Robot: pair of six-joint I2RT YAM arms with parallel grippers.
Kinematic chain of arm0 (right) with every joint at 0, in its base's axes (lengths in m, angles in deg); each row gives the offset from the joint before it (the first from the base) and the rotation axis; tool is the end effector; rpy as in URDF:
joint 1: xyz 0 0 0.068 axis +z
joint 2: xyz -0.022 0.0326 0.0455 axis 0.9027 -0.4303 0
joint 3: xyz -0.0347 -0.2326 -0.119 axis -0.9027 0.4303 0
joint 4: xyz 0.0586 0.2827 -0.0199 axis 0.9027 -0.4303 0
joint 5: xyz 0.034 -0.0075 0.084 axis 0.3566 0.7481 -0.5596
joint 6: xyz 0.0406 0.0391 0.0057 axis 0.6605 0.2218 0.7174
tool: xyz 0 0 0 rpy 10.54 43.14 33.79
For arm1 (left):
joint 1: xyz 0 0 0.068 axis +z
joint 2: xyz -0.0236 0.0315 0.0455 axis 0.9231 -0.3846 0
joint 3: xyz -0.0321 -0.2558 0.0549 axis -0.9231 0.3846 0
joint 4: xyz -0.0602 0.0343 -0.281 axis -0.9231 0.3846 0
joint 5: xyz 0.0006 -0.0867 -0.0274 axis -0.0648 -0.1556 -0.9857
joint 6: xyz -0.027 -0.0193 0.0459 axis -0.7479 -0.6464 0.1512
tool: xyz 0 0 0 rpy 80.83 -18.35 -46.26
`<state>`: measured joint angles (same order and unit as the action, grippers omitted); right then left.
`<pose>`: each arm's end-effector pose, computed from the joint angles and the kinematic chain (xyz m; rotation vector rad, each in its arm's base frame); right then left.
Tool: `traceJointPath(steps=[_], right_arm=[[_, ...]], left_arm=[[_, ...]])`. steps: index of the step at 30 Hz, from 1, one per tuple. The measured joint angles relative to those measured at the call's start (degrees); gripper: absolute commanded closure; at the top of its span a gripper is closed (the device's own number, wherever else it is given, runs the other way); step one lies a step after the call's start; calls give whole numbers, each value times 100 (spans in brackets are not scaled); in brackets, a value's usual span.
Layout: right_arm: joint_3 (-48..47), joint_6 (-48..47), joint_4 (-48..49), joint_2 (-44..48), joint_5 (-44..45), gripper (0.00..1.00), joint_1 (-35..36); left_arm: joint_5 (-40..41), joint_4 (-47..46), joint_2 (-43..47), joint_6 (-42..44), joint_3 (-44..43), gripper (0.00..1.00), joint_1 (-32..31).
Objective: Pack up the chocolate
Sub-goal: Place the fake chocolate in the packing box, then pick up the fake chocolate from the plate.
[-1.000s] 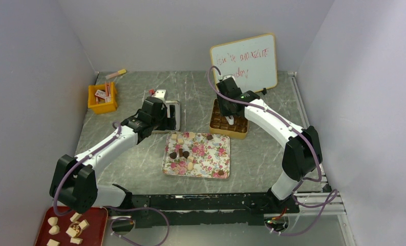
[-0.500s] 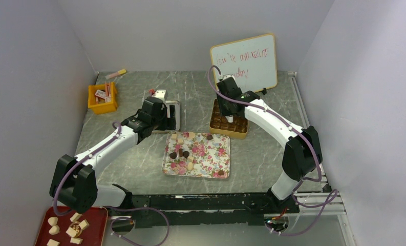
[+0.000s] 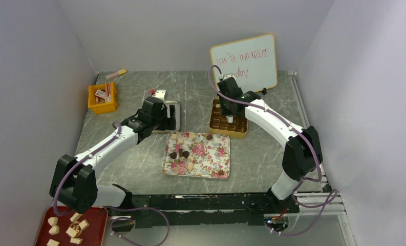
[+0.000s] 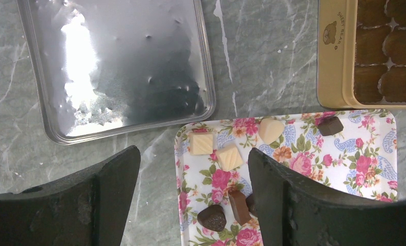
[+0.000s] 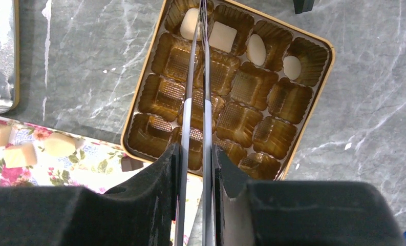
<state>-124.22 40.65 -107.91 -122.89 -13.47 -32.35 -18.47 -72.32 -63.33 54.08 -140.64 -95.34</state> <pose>0.3395 0.2001 0.2670 -0.2317 2.3939 0.0244 0.2853 -0.1454 0.2338 0.0533 2.2803 -0.3052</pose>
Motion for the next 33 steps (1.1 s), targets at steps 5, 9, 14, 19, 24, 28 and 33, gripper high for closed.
traceJointPath(steps=[5, 9, 14, 19, 24, 28, 33], right_arm=[[83, 0, 72, 50, -61, 85, 2], [157, -7, 133, 181, -68, 87, 0], [201, -24, 164, 444, -66, 89, 2], [201, -48, 164, 820, -87, 90, 28], [286, -59, 133, 1263, -61, 91, 367], [511, -15, 2, 1615, -24, 91, 1115], [863, 203, -273, 1908, 13, 91, 2111]], left_arm=[[-2, -2, 0, -2, 0, 18, 0], [-2, -2, 0, -2, 0, 19, 0], [-37, 0, 0, -4, 0, 19, 0], [-39, 4, 2, -7, 0, 19, 0], [-44, 11, 17, -22, 0, 19, -13], [-48, -2, 85, -33, 61, 19, -59], [-48, 9, 219, -55, 258, 19, -122]])
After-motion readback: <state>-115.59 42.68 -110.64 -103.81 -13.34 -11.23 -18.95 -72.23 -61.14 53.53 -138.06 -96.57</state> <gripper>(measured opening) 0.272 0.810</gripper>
